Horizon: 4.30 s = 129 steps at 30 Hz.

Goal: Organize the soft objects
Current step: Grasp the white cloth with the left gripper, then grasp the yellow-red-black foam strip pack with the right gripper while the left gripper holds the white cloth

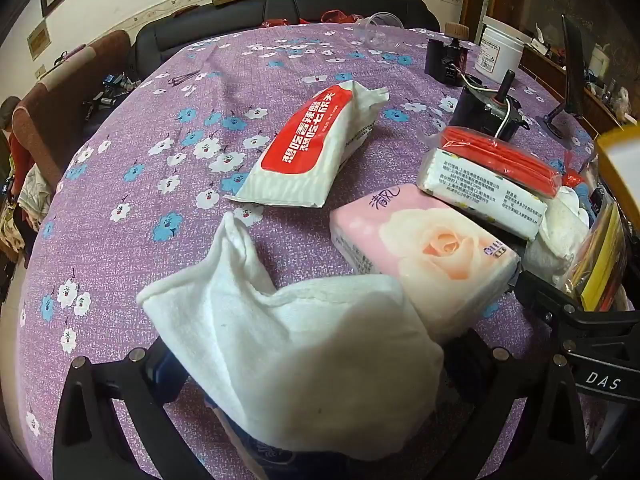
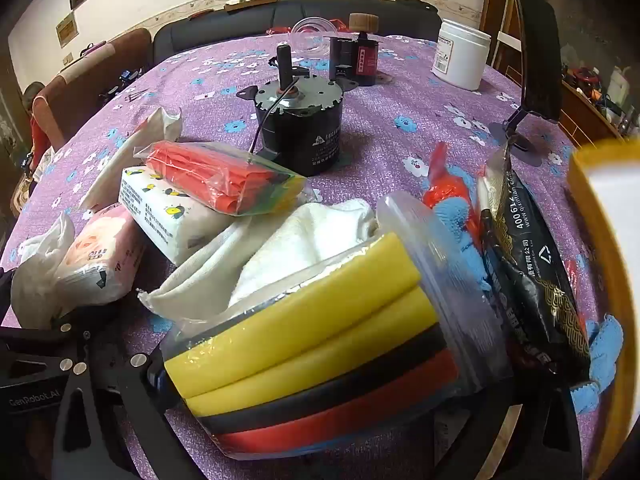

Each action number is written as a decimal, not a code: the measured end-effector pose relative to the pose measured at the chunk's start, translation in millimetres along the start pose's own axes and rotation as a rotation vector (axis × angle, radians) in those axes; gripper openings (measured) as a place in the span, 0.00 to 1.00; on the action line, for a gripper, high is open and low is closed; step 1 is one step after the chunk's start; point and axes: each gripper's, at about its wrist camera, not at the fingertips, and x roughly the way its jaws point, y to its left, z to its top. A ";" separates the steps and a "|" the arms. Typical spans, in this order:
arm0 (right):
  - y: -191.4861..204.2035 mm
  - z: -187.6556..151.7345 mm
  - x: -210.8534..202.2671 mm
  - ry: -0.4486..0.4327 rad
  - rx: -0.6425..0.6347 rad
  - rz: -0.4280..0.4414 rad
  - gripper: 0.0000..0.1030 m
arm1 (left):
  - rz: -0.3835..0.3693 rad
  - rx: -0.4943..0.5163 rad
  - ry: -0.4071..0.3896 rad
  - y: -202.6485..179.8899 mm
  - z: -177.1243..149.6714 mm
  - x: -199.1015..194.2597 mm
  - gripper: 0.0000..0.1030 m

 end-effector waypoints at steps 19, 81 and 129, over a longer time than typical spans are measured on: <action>0.0 0.0 0.0 0.000 -0.001 -0.002 0.99 | -0.146 -0.063 0.039 19.5 -10.8 -22.5 1.00; 7.6 -17.7 -62.4 0.321 -0.555 0.619 0.99 | -0.299 -0.067 -0.073 17.6 -2.9 -97.0 0.23; 12.9 -40.6 -57.8 0.260 -0.526 0.351 0.46 | -0.320 0.013 -0.080 -18.7 3.6 -95.7 0.23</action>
